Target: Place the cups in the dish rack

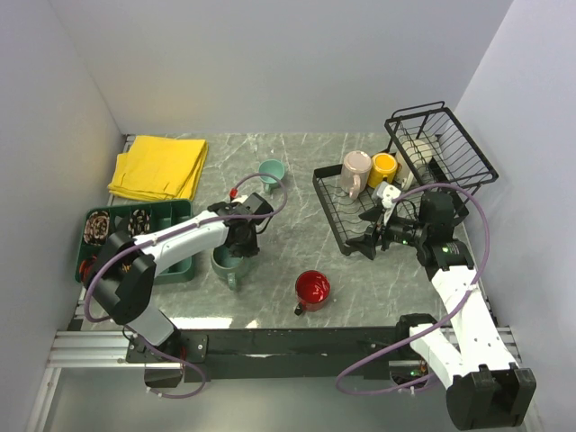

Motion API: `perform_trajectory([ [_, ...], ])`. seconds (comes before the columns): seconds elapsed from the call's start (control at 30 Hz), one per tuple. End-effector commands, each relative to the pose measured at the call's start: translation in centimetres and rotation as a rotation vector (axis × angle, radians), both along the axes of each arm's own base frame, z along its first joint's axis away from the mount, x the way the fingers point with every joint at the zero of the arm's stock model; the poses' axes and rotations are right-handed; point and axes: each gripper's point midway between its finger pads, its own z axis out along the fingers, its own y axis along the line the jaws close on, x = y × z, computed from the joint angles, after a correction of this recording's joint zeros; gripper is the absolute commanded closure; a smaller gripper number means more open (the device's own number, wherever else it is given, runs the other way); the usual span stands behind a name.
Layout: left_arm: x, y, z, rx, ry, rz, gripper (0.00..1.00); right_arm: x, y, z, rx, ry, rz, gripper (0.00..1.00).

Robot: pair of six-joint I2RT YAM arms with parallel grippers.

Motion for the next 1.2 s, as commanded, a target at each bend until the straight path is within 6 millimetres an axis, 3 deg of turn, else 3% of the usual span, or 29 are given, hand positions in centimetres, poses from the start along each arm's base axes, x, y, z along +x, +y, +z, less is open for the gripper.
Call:
perform_trajectory([
  [0.0,1.1,-0.8,1.3,-0.011,-0.048,-0.034,0.68,-0.3,0.0,0.5,0.007,-0.026,0.015,0.13],
  [0.17,1.1,-1.9,1.4,-0.068,-0.046,-0.061,0.90,-0.5,0.0,0.7,0.016,-0.025,0.026,0.13],
  [0.23,1.4,-2.5,2.7,-0.116,-0.083,-0.065,0.99,-0.7,0.1,0.6,0.021,-0.017,0.033,0.13],
  [0.37,2.3,-3.6,6.8,-0.257,-0.184,-0.060,0.99,-1.4,0.4,0.3,0.030,0.013,0.077,0.13],
  [0.47,3.1,-5.2,12.1,-0.453,-0.300,-0.075,0.99,-2.1,0.9,0.1,0.040,0.043,0.134,0.13],
  [0.53,3.2,-5.6,16.6,-0.594,-0.402,-0.084,0.99,-2.3,1.2,0.5,0.043,0.050,0.168,0.13],
  [0.6,3.4,-6.8,22.5,-0.802,-0.539,-0.107,0.99,-2.8,2.1,1.4,0.051,0.094,0.228,0.12],
  [0.63,3.2,-7.2,23.7,-0.863,-0.574,-0.118,0.99,-2.9,2.5,1.8,0.055,0.114,0.247,0.12],
  [0.67,2.9,-7.7,25.5,-0.950,-0.600,-0.125,0.99,-3.1,3.3,3.1,0.082,0.154,0.291,0.12],
  [0.7,2.9,-8.0,29.6,-1.072,-0.716,-0.148,0.99,-3.8,4.3,3.8,0.104,0.186,0.338,0.11],
  [0.73,2.8,-8.2,30.6,-1.123,-0.741,-0.153,0.99,-4.0,4.9,4.5,0.123,0.213,0.370,0.11],
  [0.8,2.4,-8.6,34.8,-1.283,-0.822,-0.174,0.99,-4.6,7.0,6.7,0.175,0.292,0.451,0.12],
  [0.87,2.1,-8.7,37.3,-1.396,-0.847,-0.169,0.99,-3.5,8.5,8.6,0.201,0.270,0.477,0.11],
  [0.9,2.1,-9.0,38.0,-1.436,-0.849,-0.178,0.99,-3.7,9.4,9.3,0.225,0.352,0.456,0.11],
  [0.93,1.7,-8.8,40.2,-1.518,-0.886,-0.186,0.99,-3.5,9.8,9.8,0.246,0.360,0.446,0.10],
  [0.97,1.6,-8.8,40.9,-1.551,-0.893,-0.189,0.99,-2.8,10.4,11.6,0.300,0.367,0.427,0.09],
  [1.03,1.2,-8.7,43.0,-1.638,-0.922,-0.205,0.99,-1.9,10.9,12.5,0.356,0.379,0.369,0.04],
  [1.07,0.9,-8.5,43.8,-1.668,-0.936,-0.210,0.99,-1.7,11.2,14.2,0.412,0.384,0.365,0.04],
  [1.17,0.2,-7.8,45.8,-1.777,-0.973,-0.222,0.99,-0.7,11.6,15.3,0.487,0.465,0.304,0.03],
])
